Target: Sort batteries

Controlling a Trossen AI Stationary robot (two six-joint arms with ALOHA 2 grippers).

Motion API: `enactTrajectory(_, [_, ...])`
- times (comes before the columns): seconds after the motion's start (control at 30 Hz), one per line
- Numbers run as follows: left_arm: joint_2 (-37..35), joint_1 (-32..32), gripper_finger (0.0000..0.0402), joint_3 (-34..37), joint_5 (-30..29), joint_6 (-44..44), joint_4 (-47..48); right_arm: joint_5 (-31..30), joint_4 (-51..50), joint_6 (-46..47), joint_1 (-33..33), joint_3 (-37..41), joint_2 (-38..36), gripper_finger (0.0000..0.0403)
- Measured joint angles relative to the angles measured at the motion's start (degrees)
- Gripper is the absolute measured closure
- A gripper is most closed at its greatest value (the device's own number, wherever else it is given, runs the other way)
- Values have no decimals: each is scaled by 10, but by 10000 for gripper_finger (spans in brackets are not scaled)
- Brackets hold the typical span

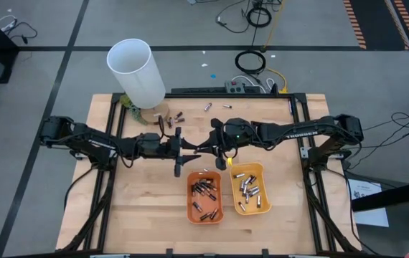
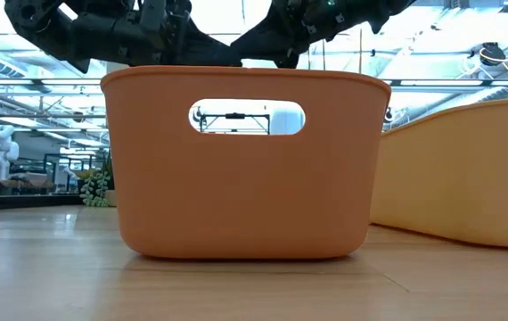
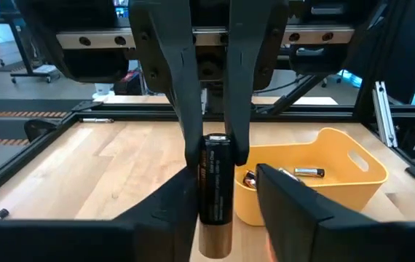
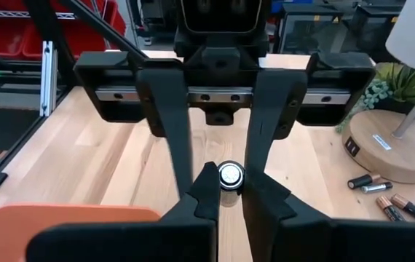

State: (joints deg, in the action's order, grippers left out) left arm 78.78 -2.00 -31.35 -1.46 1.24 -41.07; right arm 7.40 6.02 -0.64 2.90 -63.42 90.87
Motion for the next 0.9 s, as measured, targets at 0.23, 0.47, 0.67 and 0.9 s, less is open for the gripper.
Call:
enactTrajectory(0.23, [0,1,333,0,-3,26,4,3,-1,-2,-1,0,0,381])
enactTrajectory(0.47, [0,1,343,0,-2,27,4,3,0,-12,0,0,0,348])
enactTrajectory(0.67, [0,1,343,0,0,27,5,-1,0,-17,0,0,-2,284])
enactTrajectory(0.9, [0,-1,343,0,6,40,15,-3,-66,-14,1,0,-57,243])
